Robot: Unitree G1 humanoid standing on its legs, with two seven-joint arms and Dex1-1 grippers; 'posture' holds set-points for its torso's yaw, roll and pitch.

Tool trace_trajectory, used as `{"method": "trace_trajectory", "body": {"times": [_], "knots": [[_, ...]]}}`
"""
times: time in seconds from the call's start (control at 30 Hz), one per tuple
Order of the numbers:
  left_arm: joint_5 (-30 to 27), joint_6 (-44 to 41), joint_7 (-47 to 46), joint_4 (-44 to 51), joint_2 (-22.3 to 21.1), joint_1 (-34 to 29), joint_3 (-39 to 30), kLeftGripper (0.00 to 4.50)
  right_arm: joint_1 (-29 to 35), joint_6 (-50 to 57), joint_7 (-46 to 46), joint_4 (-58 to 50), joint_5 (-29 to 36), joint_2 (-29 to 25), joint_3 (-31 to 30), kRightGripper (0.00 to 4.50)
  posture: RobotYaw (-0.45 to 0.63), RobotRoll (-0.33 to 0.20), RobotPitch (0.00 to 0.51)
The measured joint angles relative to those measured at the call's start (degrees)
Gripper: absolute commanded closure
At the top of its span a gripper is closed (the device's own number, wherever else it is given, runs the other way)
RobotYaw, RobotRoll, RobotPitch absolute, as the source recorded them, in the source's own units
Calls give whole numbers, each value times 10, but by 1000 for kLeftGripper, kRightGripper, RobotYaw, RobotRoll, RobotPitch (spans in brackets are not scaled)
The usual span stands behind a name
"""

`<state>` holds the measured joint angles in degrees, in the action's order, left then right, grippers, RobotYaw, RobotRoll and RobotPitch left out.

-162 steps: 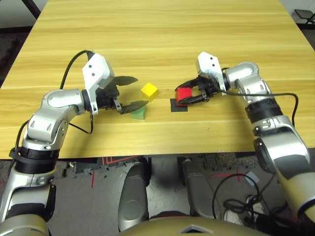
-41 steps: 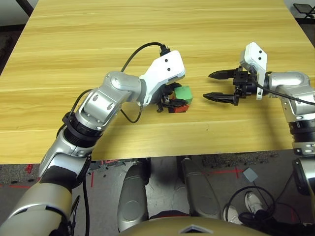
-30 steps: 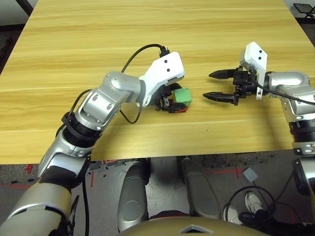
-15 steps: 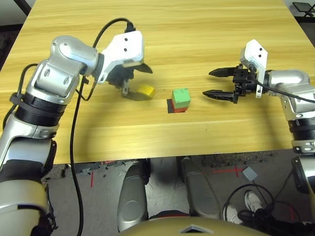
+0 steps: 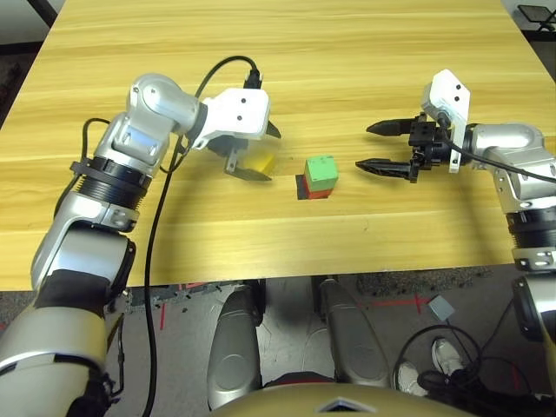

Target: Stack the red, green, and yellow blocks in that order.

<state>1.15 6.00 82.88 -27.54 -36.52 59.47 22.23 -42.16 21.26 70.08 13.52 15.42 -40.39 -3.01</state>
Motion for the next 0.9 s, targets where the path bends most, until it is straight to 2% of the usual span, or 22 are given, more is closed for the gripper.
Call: {"method": "trace_trajectory", "body": {"times": [0.3, 0.4, 0.53, 0.73, 0.9], "knots": [[29, 47, 6, -70, 10, 1, 0, 21, 3, 8, -5, -4, 7, 0, 0, 0, 24, -35, 284], [31, 53, 7, -77, 15, 4, -1, 921, 3, 8, -7, -4, 9, 0, 0, 0, 26, -34, 283], [27, 44, 9, -69, 19, 4, -9, 2408, 3, 8, -8, -4, 9, 0, 0, 0, 33, -33, 282], [27, -4, -1, -37, 21, 3, -19, 2496, 3, 8, -11, -4, 9, 1, 0, 0, 47, -28, 275], [27, -95, -6, 24, -1, 3, -35, 2496, 3, 7, -12, -4, 10, 6, 0, 0, 68, -18, 270]]}}
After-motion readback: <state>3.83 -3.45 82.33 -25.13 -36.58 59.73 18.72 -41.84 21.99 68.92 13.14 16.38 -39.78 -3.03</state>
